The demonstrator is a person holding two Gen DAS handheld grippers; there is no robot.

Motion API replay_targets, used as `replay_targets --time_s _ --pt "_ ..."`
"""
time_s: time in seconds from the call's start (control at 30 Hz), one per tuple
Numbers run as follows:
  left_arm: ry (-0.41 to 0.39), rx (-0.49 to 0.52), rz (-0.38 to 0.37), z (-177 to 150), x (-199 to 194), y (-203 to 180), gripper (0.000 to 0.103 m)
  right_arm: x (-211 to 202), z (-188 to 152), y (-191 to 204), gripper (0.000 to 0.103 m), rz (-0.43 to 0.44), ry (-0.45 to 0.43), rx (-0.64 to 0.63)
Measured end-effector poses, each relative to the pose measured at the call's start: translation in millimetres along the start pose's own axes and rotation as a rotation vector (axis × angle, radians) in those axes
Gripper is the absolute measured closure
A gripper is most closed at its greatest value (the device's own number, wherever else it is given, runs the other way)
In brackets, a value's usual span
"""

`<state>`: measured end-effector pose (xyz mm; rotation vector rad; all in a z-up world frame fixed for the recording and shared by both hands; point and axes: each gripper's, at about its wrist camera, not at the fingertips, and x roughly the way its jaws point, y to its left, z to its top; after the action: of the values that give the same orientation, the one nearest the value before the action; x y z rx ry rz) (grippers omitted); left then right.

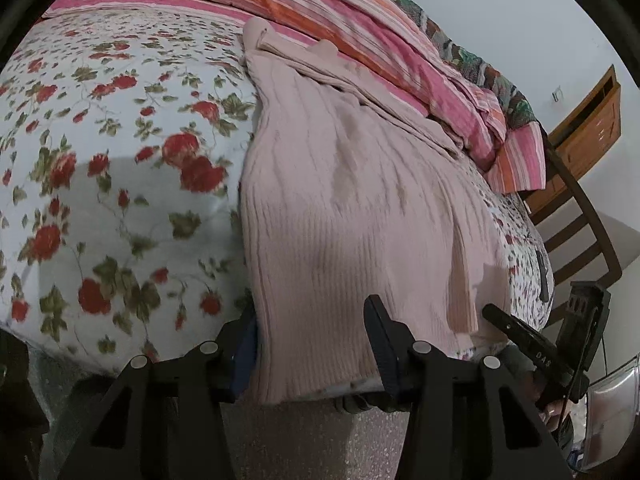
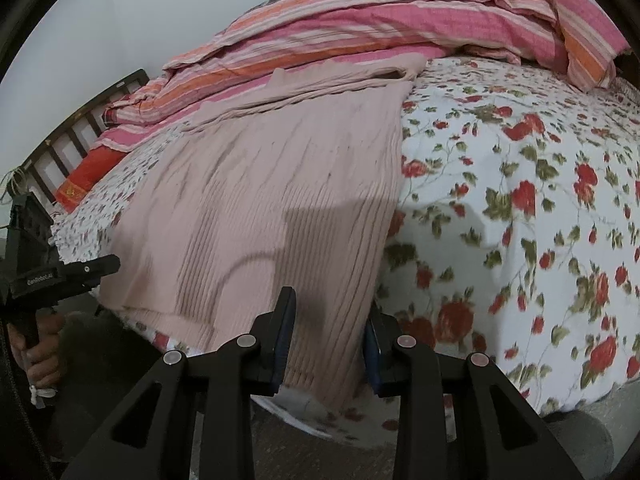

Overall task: Fold small clothes
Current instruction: 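Close both tools on the sweater hem, then lift the hem with both tools and fold it toward the collar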

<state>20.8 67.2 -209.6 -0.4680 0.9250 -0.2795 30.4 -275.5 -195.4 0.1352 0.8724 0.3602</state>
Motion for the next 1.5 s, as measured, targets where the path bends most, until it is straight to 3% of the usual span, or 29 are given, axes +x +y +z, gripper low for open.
replay_targets --time_s 0.13,0.2,0.27,0.4,0.63,0.87,1.07,1.27,1.5 --pt "-0.008 0.008 0.000 -7 -2 -3 0.061 -2 -5 1 0.071 0.006 0.009 0.001" --pt "-0.003 0.004 -0.002 -8 -2 -3 0.071 -1 -8 1 0.075 0.009 0.016 0.004" --pt "-0.009 0.002 0.004 -7 -1 -3 0.093 -1 -10 4 0.085 0.005 0.013 -0.005" --pt "-0.047 0.013 -0.013 -7 -8 -5 0.096 0 -9 9 0.097 -0.008 0.006 -0.021" --pt "-0.163 -0.038 -0.085 2 -50 7 0.097 -47 9 -9 0.098 0.131 -0.146 0.093" --pt "-0.204 -0.089 -0.136 16 -71 18 0.097 -67 23 -17 0.098 0.165 -0.198 0.147" --pt "-0.242 -0.023 -0.135 62 -84 -3 0.097 -77 58 -20 0.098 0.250 -0.242 0.170" --pt "-0.335 -0.047 -0.105 127 -85 -17 0.097 -76 115 -22 0.098 0.301 -0.317 0.229" --pt "-0.373 -0.104 -0.034 192 -43 -17 0.097 -42 182 -33 0.098 0.321 -0.379 0.326"
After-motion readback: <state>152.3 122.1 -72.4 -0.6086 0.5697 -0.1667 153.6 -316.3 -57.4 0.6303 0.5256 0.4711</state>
